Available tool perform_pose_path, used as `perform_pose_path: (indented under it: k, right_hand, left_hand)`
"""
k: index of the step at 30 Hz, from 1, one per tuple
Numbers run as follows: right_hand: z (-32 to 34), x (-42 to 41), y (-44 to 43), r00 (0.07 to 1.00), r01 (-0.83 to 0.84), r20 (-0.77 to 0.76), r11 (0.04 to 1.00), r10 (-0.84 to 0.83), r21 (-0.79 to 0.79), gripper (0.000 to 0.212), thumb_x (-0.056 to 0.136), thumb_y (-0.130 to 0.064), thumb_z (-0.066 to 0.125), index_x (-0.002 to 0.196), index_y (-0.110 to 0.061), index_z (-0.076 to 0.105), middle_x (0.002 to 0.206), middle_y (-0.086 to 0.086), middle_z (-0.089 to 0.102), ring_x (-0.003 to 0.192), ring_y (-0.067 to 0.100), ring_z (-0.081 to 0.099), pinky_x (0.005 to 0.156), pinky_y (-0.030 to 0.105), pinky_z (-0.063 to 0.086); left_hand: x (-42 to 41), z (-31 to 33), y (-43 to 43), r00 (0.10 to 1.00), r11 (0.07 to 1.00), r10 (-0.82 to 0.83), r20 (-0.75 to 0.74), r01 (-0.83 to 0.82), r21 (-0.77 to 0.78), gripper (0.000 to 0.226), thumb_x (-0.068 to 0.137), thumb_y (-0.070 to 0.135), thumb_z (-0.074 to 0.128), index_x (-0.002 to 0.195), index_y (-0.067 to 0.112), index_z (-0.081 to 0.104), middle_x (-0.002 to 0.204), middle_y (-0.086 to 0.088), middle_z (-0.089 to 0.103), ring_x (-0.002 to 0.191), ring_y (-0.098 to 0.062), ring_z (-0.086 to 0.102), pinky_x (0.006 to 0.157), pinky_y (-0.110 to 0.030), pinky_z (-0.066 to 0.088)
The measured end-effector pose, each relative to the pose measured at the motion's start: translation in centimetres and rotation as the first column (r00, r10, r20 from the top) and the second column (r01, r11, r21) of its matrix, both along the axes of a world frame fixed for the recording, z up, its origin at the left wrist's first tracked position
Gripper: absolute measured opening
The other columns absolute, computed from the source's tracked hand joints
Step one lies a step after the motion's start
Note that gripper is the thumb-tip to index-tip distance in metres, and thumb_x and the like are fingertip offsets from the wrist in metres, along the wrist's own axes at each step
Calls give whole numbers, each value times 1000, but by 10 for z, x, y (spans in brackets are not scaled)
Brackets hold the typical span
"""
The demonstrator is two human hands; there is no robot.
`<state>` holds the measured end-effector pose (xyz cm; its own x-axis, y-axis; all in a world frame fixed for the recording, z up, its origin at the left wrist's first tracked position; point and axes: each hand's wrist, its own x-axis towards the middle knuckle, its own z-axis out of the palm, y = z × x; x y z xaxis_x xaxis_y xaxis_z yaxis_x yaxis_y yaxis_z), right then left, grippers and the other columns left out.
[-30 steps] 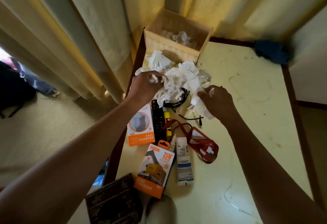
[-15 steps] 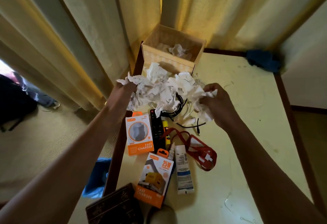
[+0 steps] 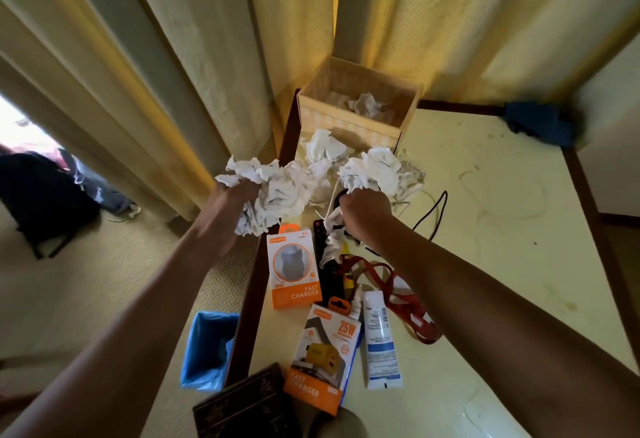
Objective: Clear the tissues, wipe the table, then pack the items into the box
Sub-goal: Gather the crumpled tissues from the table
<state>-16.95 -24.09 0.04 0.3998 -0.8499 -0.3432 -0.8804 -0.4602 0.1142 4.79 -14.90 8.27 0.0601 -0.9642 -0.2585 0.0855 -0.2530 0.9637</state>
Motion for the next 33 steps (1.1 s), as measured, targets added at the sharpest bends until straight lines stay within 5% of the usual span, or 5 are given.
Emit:
perform_pose_path:
  k: [7, 17, 22, 27, 33]
  right_hand:
    - [6, -6, 0, 975, 65, 213, 998, -66, 11, 18, 91, -12, 59, 108, -6, 62, 103, 11, 51, 101, 35, 64, 81, 39, 54]
    - [61, -47, 34, 620, 303, 679, 918, -393, 255, 19, 90, -25, 66, 106, -24, 56, 74, 1, 63, 53, 16, 54, 50, 28, 36]
    - [7, -23, 63, 762, 139, 600, 966, -244, 216, 37, 99, -20, 62, 134, -29, 52, 107, -1, 69, 87, 15, 68, 73, 28, 54]
    - [-29, -6, 77, 839, 103, 508, 974, -195, 204, 41, 95, -30, 66, 133, -23, 54, 124, 5, 60, 108, 26, 63, 78, 32, 49]
    - [-34, -12, 79, 847, 114, 490, 970, -207, 213, 31, 96, -24, 65, 125, -14, 58, 129, 6, 50, 106, 28, 61, 75, 31, 40]
  left_hand:
    - [14, -16, 4, 981, 1000, -2, 194, 3, -4, 15, 91, 22, 65, 96, 10, 74, 100, -13, 76, 92, -32, 73, 81, -47, 57]
    - [2, -49, -35, 839, 991, 51, 541, -111, 80, 6, 80, 19, 75, 86, 20, 72, 79, -3, 75, 79, -25, 74, 73, -47, 62]
    - [-18, -61, -66, 732, 999, -29, 681, 31, 9, 27, 87, -3, 59, 107, 15, 59, 75, -1, 58, 56, -13, 51, 41, -18, 36]
    - [-27, -89, -95, 668, 990, -143, 730, 106, 97, 42, 84, 15, 70, 122, 18, 51, 70, -3, 58, 63, -23, 56, 55, -30, 38]
    - [-31, -129, -112, 473, 963, -268, 839, 137, 231, 56, 87, 38, 80, 134, 13, 62, 135, -18, 54, 121, -34, 57, 86, -33, 45]
